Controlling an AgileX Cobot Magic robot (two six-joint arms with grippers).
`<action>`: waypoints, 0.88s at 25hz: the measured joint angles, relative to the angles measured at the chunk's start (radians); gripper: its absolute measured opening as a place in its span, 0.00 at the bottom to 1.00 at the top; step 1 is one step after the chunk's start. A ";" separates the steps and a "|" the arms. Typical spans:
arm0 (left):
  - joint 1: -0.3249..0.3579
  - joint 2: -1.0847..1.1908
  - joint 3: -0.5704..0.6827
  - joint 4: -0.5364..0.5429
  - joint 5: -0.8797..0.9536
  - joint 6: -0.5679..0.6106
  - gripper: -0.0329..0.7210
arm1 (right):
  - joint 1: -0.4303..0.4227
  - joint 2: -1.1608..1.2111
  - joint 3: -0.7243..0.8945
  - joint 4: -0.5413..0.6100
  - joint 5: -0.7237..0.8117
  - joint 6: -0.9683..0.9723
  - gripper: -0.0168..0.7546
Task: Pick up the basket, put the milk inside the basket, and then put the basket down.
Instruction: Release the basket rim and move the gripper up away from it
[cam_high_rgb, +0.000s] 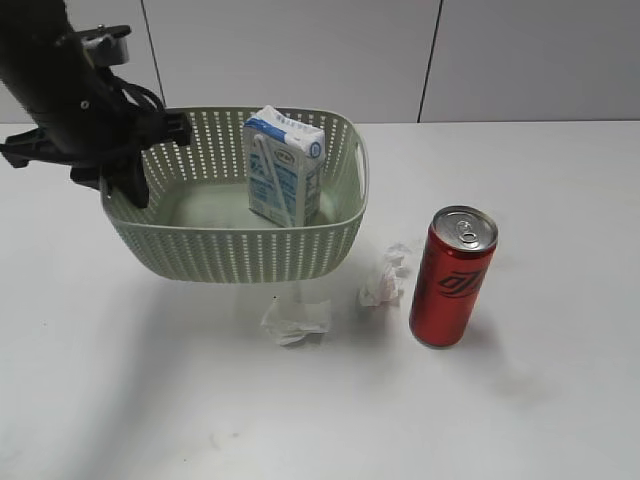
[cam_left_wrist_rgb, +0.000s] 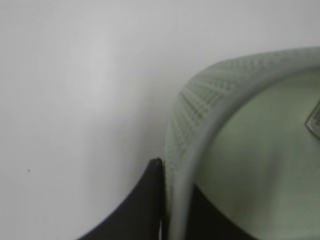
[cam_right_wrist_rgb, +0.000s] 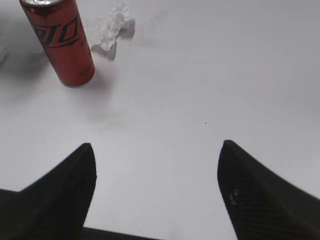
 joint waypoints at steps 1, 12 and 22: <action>0.000 0.026 -0.025 0.000 0.008 0.002 0.05 | 0.000 -0.021 0.000 0.000 0.000 0.000 0.79; 0.003 0.298 -0.350 -0.017 0.063 0.016 0.05 | -0.001 -0.128 0.001 -0.040 -0.003 0.040 0.63; 0.003 0.461 -0.434 -0.033 0.064 0.017 0.05 | -0.001 -0.128 0.001 -0.042 -0.003 0.042 0.67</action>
